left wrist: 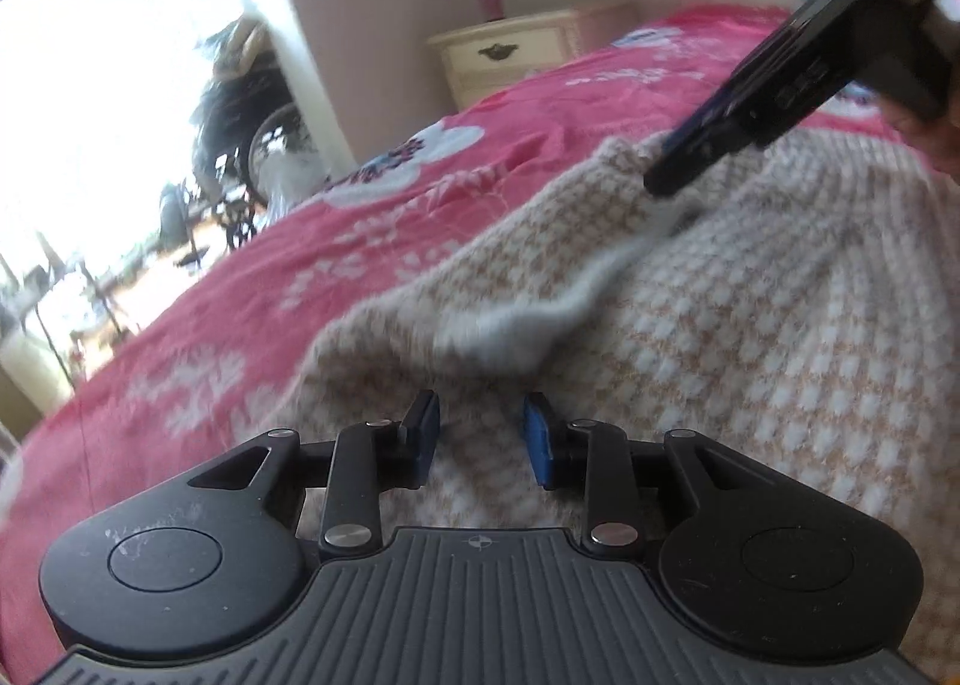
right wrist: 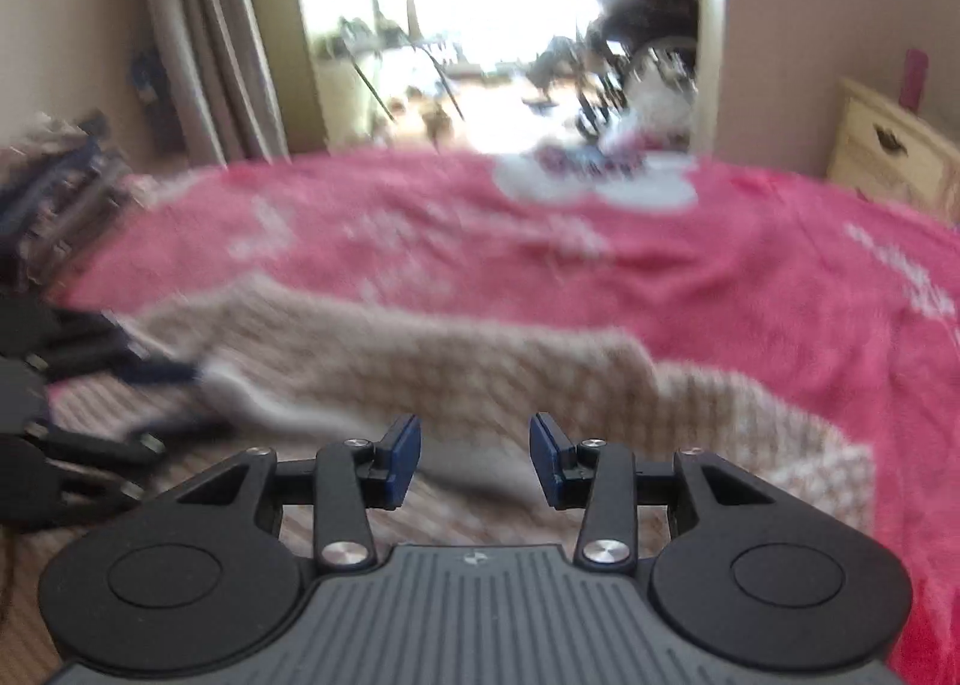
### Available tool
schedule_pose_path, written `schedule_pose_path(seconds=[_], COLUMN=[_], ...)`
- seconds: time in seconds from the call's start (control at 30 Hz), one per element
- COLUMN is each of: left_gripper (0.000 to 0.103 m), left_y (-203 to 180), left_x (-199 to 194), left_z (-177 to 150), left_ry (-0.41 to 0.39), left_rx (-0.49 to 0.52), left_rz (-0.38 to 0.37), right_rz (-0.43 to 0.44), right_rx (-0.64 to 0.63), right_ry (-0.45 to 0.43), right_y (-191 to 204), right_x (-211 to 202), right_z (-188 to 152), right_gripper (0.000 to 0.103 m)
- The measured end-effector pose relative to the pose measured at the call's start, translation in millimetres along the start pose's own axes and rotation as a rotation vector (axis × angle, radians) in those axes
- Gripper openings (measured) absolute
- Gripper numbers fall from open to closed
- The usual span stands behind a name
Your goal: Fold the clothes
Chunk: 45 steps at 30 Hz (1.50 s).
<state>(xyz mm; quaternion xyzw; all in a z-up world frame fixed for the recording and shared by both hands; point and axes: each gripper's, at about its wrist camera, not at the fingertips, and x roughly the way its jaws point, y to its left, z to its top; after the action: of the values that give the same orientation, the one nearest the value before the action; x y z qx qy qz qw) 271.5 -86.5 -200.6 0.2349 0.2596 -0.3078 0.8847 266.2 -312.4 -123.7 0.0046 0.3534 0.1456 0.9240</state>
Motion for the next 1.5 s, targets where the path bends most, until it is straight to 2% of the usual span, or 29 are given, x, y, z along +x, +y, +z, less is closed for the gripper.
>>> schedule_pose_path(seconds=[0.07, 0.17, 0.3, 0.37, 0.5, 0.67, 0.8, 0.9, 0.97, 1.03, 1.13, 1.2, 1.3, 1.33, 1.4, 1.47, 1.5], left_gripper=[0.030, 0.030, 0.030, 0.030, 0.030, 0.030, 0.030, 0.030, 0.030, 0.030, 0.030, 0.030, 0.030, 0.030, 0.030, 0.029, 0.029], left_y=[0.5, -1.1, -2.1, -3.4, -3.6, -3.2, -3.8, -3.1, -1.2, 4.4, 14.9, 23.1, 30.5, 29.6, 25.8, 22.9, 22.4], left_x=[0.0, -0.9, -5.1, -5.1, -5.7, -4.9, -6.8, -7.9, -9.4, -13.6, -22.0, -27.0, -13.0, -3.0, 22.9, 41.7, 41.2], left_z=[-1.6, -2.5, -8.1, -11.4, -14.2, -14.5, -14.5, -13.3, -11.6, -7.8, 1.7, 11.7, 36.6, 42.3, 46.7, 35.8, 30.4], left_ry=[-0.002, -0.004, -0.004, -0.007, -0.018, -0.017, -0.023, -0.024, -0.026, -0.031, -0.072, -0.120, -0.158, -0.146, -0.072, 0.006, 0.006], left_rx=[-0.020, -0.026, -0.026, -0.022, -0.033, -0.029, -0.024, -0.024, -0.030, -0.050, -0.109, -0.176, -0.287, -0.292, -0.264, -0.210, -0.190], left_rz=[-0.002, 0.004, 0.002, 0.005, 0.007, 0.002, 0.005, 0.005, 0.001, -0.012, -0.024, -0.027, -0.049, -0.056, -0.054, -0.024, -0.023], right_rz=[0.059, 0.152, 0.243, 0.241, 0.220, 0.143, 0.134, 0.193, 0.216, 0.219, 0.142, 0.072, 0.032, 0.019, -0.009, -0.023, -0.020], right_rx=[0.000, 0.003, 0.012, 0.020, 0.043, 0.051, 0.061, 0.151, 0.193, 0.215, 0.205, 0.210, 0.213, 0.214, 0.209, 0.178, 0.161], right_ry=[-0.018, 0.009, 0.136, 0.176, 0.143, 0.122, 0.095, 0.067, 0.014, -0.042, -0.076, -0.050, -0.010, 0.003, 0.036, 0.077, 0.078], right_y=[11.6, 33.4, 54.6, 61.0, 68.2, 75.0, 76.3, 60.3, 46.7, 32.2, 7.4, -8.2, -20.2, -24.2, -31.3, -32.3, -31.3], right_x=[-3.7, 11.6, 55.9, 75.8, 92.0, 110.4, 105.2, 87.7, 68.5, 47.6, 27.5, 27.4, 35.8, 38.6, 45.0, 50.9, 50.1], right_z=[7.6, 20.9, 23.0, 20.7, 24.6, 26.4, 25.2, 28.3, 30.3, 32.3, 37.5, 37.8, 29.6, 26.9, 19.9, 6.2, 1.3], right_gripper=[0.043, 0.043, 0.041, 0.041, 0.040, 0.039, 0.042, 0.041, 0.041, 0.041, 0.041, 0.041, 0.038, 0.038, 0.037, 0.036, 0.036])
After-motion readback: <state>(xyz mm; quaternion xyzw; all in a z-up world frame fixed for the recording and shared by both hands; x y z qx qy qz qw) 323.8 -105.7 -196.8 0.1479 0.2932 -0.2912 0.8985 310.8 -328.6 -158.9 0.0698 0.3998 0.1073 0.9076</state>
